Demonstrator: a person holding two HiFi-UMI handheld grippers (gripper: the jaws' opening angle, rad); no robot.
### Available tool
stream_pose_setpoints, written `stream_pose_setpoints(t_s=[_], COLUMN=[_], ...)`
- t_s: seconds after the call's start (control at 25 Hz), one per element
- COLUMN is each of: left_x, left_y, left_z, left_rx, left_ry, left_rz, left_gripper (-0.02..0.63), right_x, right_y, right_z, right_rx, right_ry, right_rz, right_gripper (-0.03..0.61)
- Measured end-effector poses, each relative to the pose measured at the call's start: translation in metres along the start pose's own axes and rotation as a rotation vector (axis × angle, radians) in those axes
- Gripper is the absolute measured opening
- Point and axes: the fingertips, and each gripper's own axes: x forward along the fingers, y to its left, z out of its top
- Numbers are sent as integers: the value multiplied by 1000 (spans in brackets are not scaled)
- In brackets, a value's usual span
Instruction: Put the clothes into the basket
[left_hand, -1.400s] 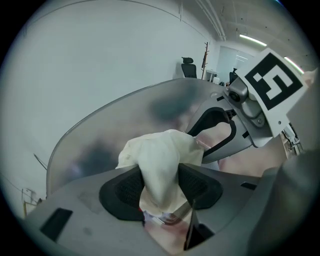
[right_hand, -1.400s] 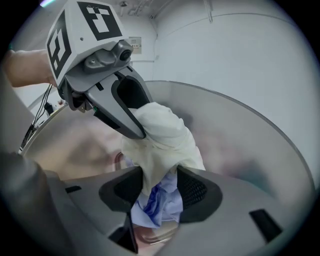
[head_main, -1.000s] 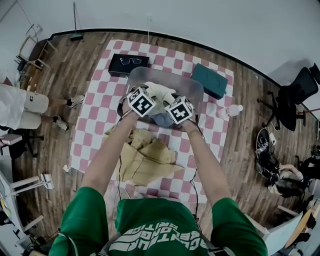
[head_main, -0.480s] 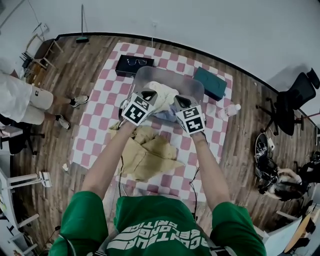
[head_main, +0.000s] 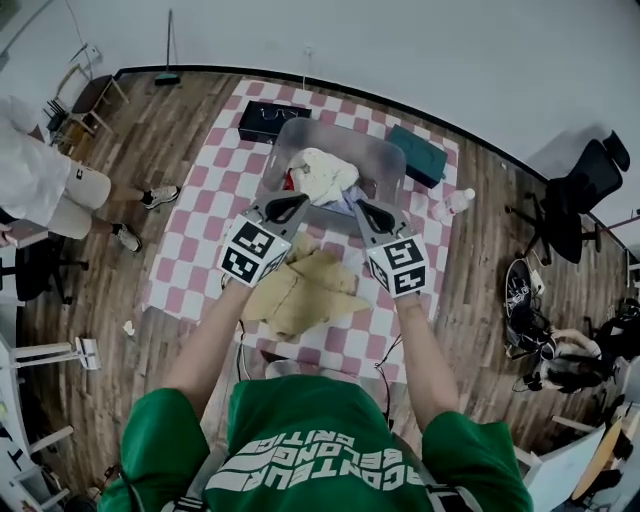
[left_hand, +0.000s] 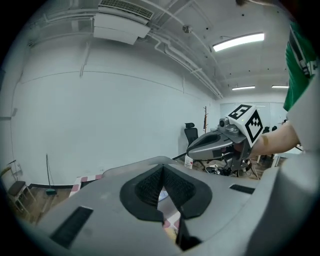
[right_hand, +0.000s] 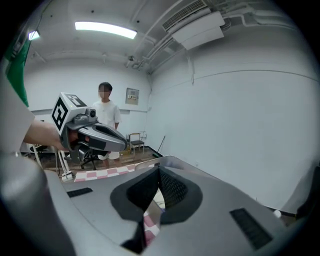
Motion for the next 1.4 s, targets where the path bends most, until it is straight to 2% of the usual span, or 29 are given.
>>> stream_pose_setpoints(t_s=[0.32,0.88,1.08,1.4], left_x=[-83,-183,-198,-196], left_y=[-37,-76,-92,-119], left_z=[-5,-45,-47,-43], left_rx=[-18,-27,-28,-77], left_ry=[-76,-106,-122,-146], left_rz=[11,-4,25,99], left_gripper=[3,3,3,3], right_x=[-68,-150,-158,-178], right_y=[59,145,155,140], right_z=[-10,-27,-34,-50], right_rx=[43,64,56,50], right_ry=[-29,-68,-84,-76], right_rz=[-37,-87,-46,29], right_gripper=[8,8,8,8])
